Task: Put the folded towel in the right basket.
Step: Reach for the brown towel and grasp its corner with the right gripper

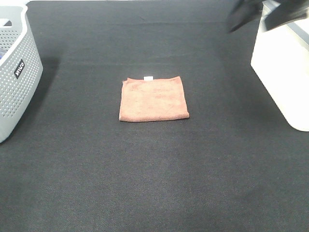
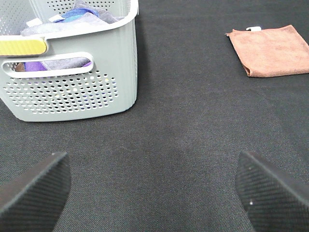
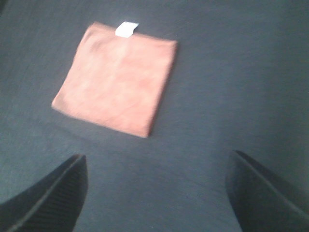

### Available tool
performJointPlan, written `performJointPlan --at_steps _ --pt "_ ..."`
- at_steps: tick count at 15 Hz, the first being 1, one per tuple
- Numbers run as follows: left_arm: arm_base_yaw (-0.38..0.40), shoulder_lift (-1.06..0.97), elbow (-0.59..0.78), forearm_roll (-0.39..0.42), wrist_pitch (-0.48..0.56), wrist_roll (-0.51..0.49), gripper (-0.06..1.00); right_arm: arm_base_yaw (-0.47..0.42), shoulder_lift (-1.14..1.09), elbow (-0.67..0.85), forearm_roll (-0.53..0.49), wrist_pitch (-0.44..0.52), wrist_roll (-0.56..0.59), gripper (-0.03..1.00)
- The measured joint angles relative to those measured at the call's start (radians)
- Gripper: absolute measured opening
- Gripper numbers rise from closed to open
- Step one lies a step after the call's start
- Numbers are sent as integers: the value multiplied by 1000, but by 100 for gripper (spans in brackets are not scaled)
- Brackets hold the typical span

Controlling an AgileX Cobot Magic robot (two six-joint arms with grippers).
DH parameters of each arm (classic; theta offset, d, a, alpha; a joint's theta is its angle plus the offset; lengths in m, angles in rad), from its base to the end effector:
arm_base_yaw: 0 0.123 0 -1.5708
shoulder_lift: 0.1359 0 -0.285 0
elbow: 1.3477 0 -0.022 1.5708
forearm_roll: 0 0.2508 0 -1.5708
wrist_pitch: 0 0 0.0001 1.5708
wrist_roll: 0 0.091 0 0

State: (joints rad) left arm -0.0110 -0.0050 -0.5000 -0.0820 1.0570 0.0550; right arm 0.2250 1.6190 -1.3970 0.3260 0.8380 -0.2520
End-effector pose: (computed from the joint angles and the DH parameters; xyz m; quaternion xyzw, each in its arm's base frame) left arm -0.0057 -0.0064 0.2778 0.0297 0.8497 -0.0294 0.5256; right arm 0.3415 0.1004 0.3195 -0.1565 0.9324 0.1433 0.2926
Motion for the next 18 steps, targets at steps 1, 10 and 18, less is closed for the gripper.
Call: performJointPlan --at_steps 1,10,18 --pt "0 0 0 0 0 0 88 21 52 -22 10 0 0 74" --pt "0 0 0 0 0 0 88 34 456 -254 159 74 0 74" --pt "0 0 0 0 0 0 88 0 819 -548 290 184 -28 74"
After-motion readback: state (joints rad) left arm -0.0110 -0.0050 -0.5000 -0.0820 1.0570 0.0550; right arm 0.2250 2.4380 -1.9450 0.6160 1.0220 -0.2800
